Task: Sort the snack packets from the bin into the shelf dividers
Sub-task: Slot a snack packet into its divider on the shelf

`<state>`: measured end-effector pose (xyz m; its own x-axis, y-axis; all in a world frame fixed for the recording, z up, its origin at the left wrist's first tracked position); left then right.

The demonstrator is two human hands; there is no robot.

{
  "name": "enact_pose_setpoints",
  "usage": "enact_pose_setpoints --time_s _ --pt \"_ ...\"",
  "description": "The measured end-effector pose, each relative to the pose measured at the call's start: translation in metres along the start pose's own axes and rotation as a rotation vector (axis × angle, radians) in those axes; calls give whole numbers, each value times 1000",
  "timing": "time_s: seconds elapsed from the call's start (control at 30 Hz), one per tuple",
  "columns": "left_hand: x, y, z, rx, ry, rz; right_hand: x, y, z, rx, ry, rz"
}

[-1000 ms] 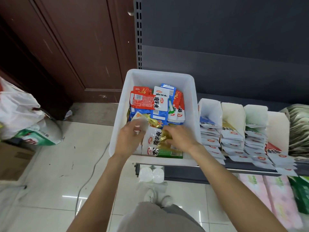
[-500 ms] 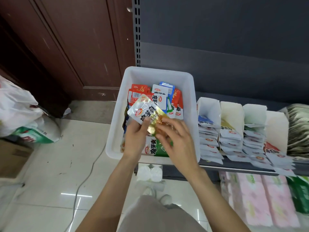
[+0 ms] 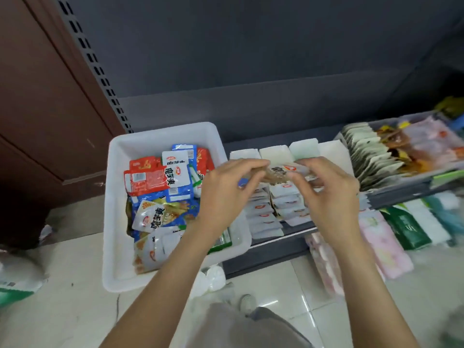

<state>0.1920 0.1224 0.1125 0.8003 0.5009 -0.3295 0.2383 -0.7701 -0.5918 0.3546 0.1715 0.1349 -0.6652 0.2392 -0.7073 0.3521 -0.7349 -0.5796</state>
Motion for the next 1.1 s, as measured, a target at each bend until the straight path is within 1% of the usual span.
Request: enact_pose_setpoints --time_s 0.07,0.13,0.2,0.27,0.37,0.43,0.5,0.53,0.6,0.7,0.73,0.77,0.8,0.87,0.93,0.97,1.03,1.1 --pt "21 -11 7 -68 -8 8 -21 1 -30 128 46 -104" --pt "48 -12 28 -197 -74 103 -33 4 -57 243 53 -158" --pt "76 -2 55 -355 -214 248 -33 4 -78 293 60 -154" --pt "96 13 74 -456 -344 357 -22 -1 -91 283 87 -120" --pt "108 25 88 -502 -447 397 6 -13 -101 181 126 -54" --pt "110 27 92 -509 -491 385 29 -23 -99 63 155 23" --pt "111 27 92 -513 -519 342 58 -29 -96 -124 234 140" --pt "111 27 91 -515 -531 320 75 -29 -97 -218 314 216" --pt "111 27 90 -518 -567 299 105 -24 -101 -352 470 404" --pt "112 29 90 -518 -579 304 124 -5 -104 -524 514 645" --pt "112 30 91 -518 -569 306 123 0 -103 -569 509 669" --pt "112 30 90 -509 -550 300 117 2 -99 -596 490 647" --pt "111 30 88 -495 -519 279 109 1 -95 -593 455 599" --pt "104 29 81 -475 -440 195 91 -7 -90 -505 346 471" --pt "87 28 70 -455 -383 42 71 -15 -87 -387 180 386" --pt "74 30 63 -446 -369 -54 64 -20 -83 -334 74 376" --pt "43 40 49 -412 -379 -237 60 -23 -68 -277 -115 425" --pt "9 58 40 -377 -431 -360 68 -20 -44 -286 -200 488"
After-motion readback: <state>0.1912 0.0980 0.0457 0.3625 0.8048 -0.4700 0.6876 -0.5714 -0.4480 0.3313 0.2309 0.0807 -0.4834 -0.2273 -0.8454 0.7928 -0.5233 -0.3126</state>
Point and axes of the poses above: each hand's wrist, its own y-axis away from the middle knuckle, its own x-axis out of the palm, z = x × y, the point moved 7 cm from there along -y, towards the middle knuckle, and after that the axes turned 13 degrees about y, right-handed, at the moved point
